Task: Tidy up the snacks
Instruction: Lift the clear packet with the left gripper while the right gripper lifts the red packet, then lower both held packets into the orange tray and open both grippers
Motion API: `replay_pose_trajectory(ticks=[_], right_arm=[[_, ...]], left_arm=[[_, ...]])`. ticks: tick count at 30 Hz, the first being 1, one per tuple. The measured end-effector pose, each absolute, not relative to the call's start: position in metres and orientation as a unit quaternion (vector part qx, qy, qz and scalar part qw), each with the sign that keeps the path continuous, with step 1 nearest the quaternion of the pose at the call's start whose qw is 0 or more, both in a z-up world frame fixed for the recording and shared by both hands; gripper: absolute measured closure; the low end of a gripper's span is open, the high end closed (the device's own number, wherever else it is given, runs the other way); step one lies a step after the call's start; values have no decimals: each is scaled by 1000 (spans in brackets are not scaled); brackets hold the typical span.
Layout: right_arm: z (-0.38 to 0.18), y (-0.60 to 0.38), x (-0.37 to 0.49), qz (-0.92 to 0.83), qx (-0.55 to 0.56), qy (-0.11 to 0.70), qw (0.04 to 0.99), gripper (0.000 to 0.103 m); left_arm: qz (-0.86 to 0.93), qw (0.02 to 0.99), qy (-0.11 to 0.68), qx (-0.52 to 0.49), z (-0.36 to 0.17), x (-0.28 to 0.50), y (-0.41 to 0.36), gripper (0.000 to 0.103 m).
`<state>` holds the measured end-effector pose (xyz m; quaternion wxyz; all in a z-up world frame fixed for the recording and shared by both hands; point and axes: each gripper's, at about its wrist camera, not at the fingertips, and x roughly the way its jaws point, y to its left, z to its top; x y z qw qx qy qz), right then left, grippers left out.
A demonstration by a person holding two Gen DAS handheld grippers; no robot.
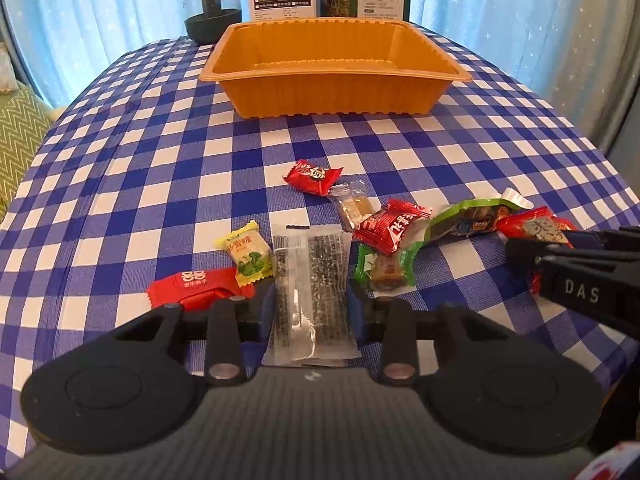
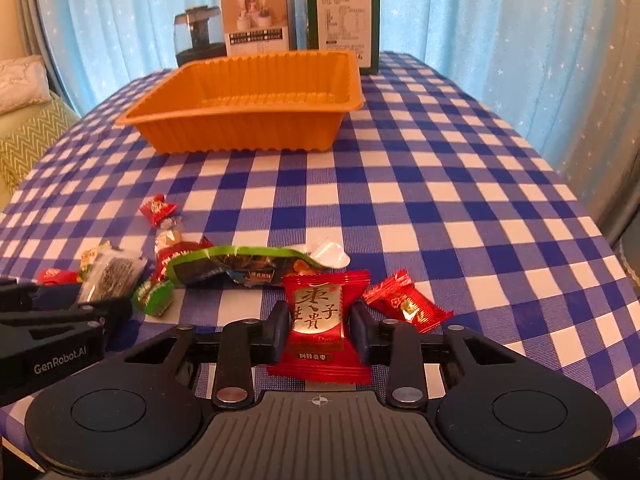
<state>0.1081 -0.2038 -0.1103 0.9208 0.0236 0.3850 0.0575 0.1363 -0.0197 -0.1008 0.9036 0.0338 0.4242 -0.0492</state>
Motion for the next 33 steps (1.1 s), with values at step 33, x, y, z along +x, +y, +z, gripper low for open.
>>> replay_pose_trajectory(ticks=[33], right_arm=[[-19, -206, 222, 94, 78, 261, 958, 70]], left_arm=[[-61, 948, 313, 10, -6, 250, 1, 70]])
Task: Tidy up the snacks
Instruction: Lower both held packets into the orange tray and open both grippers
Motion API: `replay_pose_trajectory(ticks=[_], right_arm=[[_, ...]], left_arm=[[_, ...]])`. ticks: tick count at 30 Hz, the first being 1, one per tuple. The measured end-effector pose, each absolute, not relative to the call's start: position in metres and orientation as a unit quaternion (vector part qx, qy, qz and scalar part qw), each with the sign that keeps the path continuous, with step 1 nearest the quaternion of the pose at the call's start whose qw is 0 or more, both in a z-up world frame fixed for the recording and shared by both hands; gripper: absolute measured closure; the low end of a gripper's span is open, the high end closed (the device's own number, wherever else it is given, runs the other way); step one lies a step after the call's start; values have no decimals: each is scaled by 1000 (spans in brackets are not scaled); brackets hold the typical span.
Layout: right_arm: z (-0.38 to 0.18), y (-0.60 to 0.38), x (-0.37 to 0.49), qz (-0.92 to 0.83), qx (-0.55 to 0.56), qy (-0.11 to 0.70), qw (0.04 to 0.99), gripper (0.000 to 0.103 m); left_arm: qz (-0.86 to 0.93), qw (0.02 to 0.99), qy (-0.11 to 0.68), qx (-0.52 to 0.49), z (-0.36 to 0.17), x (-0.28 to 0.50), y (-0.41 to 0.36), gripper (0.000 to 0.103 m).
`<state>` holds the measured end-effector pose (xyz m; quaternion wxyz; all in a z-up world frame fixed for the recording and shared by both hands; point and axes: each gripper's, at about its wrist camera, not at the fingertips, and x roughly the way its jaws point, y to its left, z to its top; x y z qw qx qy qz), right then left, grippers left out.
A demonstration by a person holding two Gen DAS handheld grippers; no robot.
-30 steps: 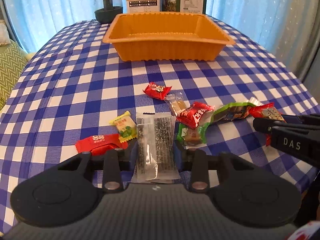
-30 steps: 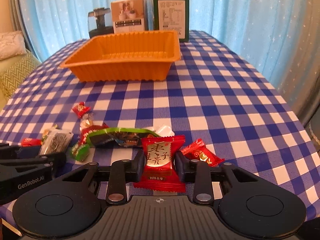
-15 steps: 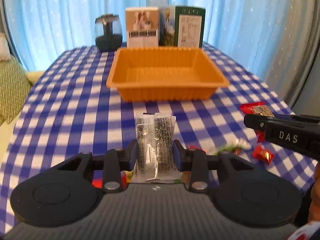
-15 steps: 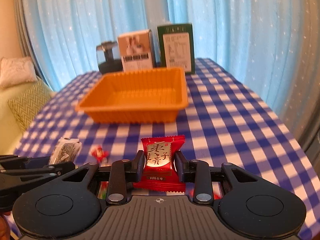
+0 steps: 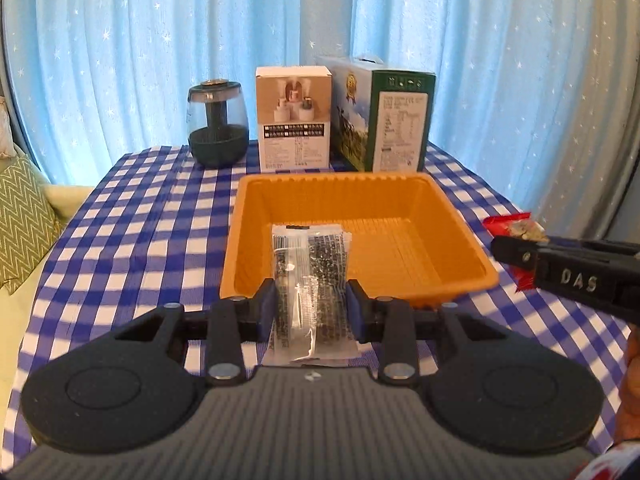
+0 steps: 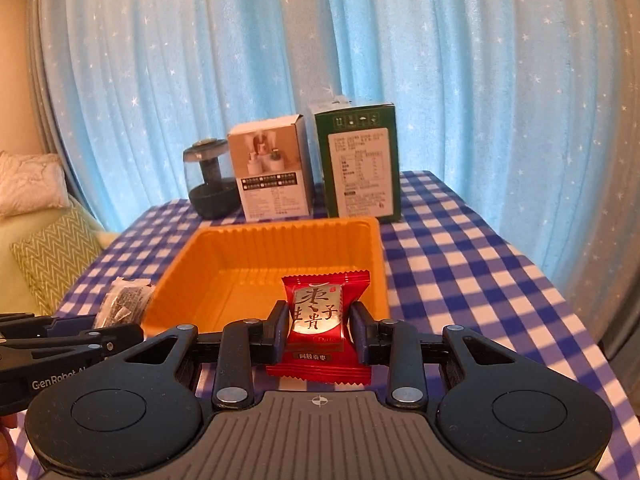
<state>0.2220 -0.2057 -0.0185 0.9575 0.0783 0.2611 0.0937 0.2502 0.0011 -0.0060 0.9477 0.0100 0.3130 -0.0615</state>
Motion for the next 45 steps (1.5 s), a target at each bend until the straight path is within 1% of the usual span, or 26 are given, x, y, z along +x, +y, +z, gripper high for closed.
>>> replay_pose_trajectory(ticks=[7, 11, 18, 28, 38, 41, 42, 45], right_arm=[[-28, -194, 264, 97, 72, 269, 955, 70], [-33, -190, 285, 95, 77, 274, 954, 70], [-47, -184, 312, 94, 84, 293, 948, 70], [-59, -182, 331, 95, 93, 310, 941, 70], [-65, -182, 339, 92, 99, 321, 937, 70], [-66, -182, 340, 92, 101, 322, 937, 70], [-66, -182, 340, 92, 102, 322, 937, 70], [-66, -181, 340, 92, 101, 323, 936, 70]], left_arm=[[-69, 948, 309, -25, -15, 283, 12, 70], [-72, 950, 303, -16, -18, 298, 12, 70], [-80, 949, 303, -29, -28, 326, 17, 70], [-86, 945, 314, -34, -44, 351, 20, 69], [-93, 943, 318, -31, -52, 359, 14, 69], [-89, 945, 313, -35, -53, 359, 15, 67], [-87, 945, 314, -33, -53, 359, 16, 62], [-80, 945, 315, -33, -53, 359, 18, 61]])
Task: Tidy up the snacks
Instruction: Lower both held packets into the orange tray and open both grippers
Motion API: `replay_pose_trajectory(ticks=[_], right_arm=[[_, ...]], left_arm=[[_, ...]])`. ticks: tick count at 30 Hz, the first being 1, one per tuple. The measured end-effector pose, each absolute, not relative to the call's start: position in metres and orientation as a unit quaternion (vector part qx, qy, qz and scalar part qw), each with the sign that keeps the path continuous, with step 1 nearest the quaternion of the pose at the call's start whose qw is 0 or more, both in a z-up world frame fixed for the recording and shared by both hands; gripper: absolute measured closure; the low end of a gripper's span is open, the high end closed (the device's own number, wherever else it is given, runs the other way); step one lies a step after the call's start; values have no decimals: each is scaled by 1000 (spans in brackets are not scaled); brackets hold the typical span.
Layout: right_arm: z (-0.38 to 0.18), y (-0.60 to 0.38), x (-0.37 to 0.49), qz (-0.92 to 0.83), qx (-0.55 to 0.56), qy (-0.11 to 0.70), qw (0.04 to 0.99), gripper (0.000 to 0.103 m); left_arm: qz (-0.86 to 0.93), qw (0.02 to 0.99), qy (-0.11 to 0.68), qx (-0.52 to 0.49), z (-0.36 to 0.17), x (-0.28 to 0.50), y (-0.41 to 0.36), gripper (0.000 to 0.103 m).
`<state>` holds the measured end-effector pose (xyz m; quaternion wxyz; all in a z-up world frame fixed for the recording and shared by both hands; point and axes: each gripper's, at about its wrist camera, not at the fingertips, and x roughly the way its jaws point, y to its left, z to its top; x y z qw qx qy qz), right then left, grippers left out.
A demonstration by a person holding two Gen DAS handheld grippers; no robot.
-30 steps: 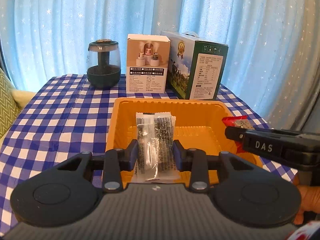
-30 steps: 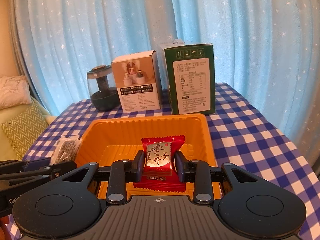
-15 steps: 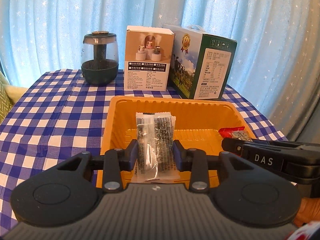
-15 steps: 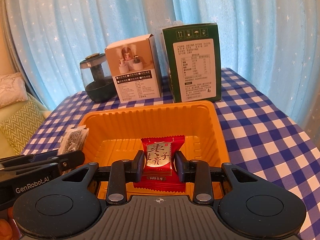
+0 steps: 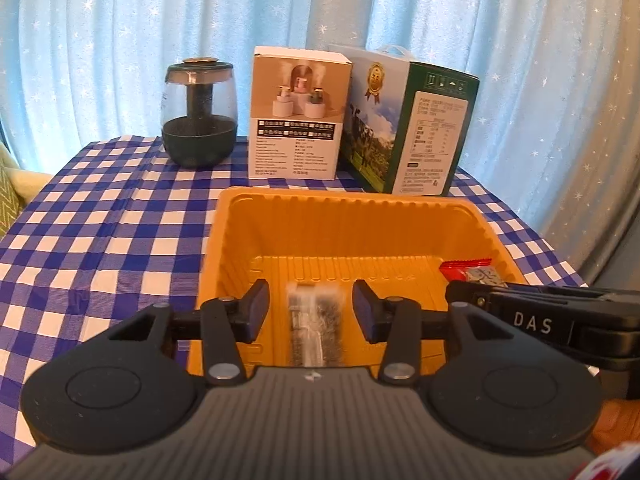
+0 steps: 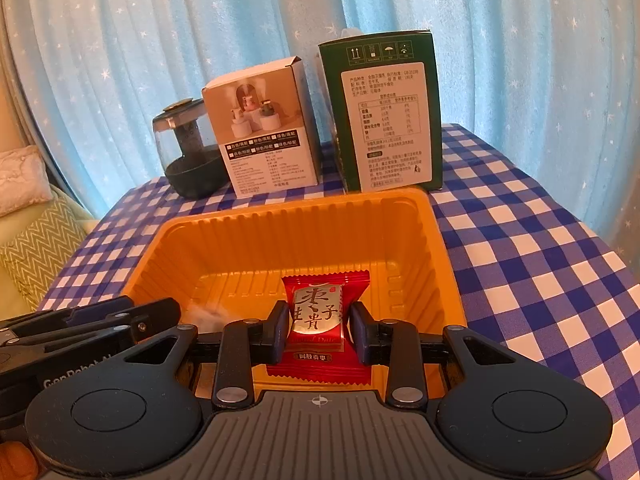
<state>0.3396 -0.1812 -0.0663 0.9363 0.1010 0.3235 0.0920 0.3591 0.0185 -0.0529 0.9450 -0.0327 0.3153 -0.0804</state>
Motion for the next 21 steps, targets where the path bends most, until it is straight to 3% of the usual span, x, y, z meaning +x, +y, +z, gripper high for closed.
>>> replay_pose_trajectory(ticks=[17, 18, 19, 21], right_arm=[[-66, -178, 340, 98, 102, 315, 938, 69], [-65, -178, 340, 101, 104, 310, 940, 67], [-64, -178, 340, 101, 105, 307, 941, 53], [-62, -179, 338, 100, 112, 296, 943, 35]], left_arm=[[-72, 945, 319, -30, -52, 358, 24, 57], [-71, 945, 319, -30, -52, 358, 24, 56], [-70, 945, 319, -29, -52, 358, 25, 55], [-69, 945, 319, -28, -52, 358, 25, 55]])
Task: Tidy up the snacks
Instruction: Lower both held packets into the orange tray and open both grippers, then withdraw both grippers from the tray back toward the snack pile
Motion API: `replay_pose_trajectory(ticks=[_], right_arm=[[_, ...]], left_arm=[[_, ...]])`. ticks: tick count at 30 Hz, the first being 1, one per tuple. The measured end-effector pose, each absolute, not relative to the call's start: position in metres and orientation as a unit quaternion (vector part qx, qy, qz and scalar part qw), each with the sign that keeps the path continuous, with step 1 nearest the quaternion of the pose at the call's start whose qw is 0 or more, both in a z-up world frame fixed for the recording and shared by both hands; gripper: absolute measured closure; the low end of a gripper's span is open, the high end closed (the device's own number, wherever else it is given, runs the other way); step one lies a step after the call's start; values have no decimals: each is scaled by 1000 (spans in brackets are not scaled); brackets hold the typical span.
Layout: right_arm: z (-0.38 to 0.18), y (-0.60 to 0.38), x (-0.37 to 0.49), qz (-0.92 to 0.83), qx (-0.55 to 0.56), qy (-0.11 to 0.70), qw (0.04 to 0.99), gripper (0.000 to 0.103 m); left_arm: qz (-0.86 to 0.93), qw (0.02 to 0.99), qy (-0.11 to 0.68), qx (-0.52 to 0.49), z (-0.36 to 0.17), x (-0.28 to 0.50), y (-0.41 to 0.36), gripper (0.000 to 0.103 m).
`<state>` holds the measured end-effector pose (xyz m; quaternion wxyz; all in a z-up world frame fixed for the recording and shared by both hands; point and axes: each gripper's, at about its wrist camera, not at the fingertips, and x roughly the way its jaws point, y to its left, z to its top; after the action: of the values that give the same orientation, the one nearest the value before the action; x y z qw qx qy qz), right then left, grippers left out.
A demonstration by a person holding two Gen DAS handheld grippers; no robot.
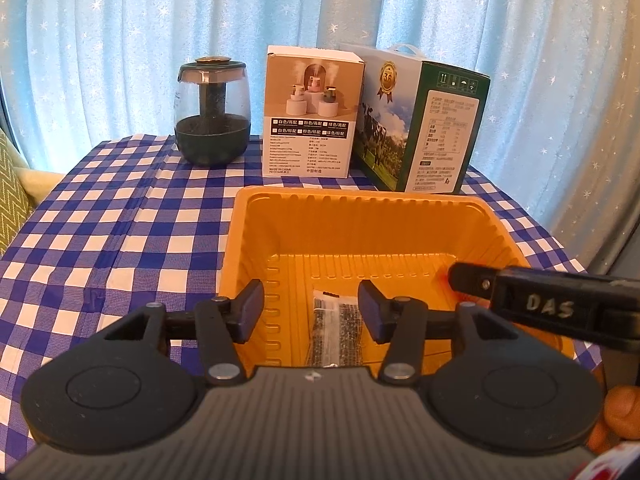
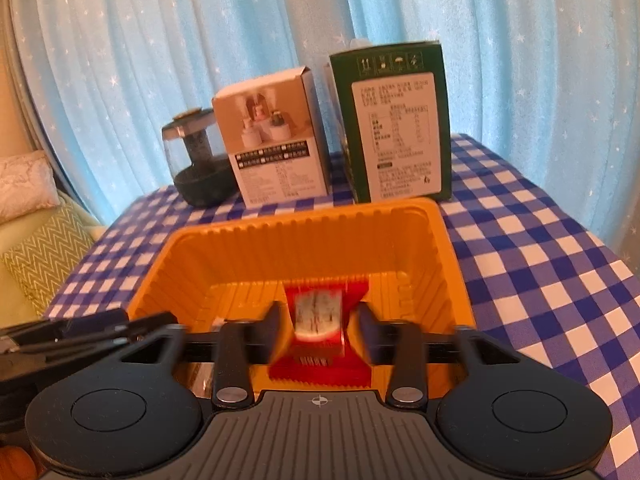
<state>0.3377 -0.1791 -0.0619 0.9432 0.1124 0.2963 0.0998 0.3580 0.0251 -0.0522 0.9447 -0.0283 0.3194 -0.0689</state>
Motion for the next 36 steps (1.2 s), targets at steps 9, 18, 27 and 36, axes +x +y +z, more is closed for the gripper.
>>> replay_pose_trajectory(ticks=[9, 18, 27, 36], right_arm=[[-61, -183, 338, 92, 119, 296, 943, 35], [-54, -189, 331, 83, 114, 277, 950, 35], [-45, -199, 308, 68, 90, 252, 961, 34], [-37, -218, 273, 52, 95, 245, 963, 15]], left_arm=[[-66, 945, 320, -26, -52, 358, 26, 54], [-59, 949, 311, -17, -48, 353, 27, 41], [-44, 955, 291, -38, -37, 327, 30, 18], [-31, 958, 279, -56, -32, 283, 32, 3]])
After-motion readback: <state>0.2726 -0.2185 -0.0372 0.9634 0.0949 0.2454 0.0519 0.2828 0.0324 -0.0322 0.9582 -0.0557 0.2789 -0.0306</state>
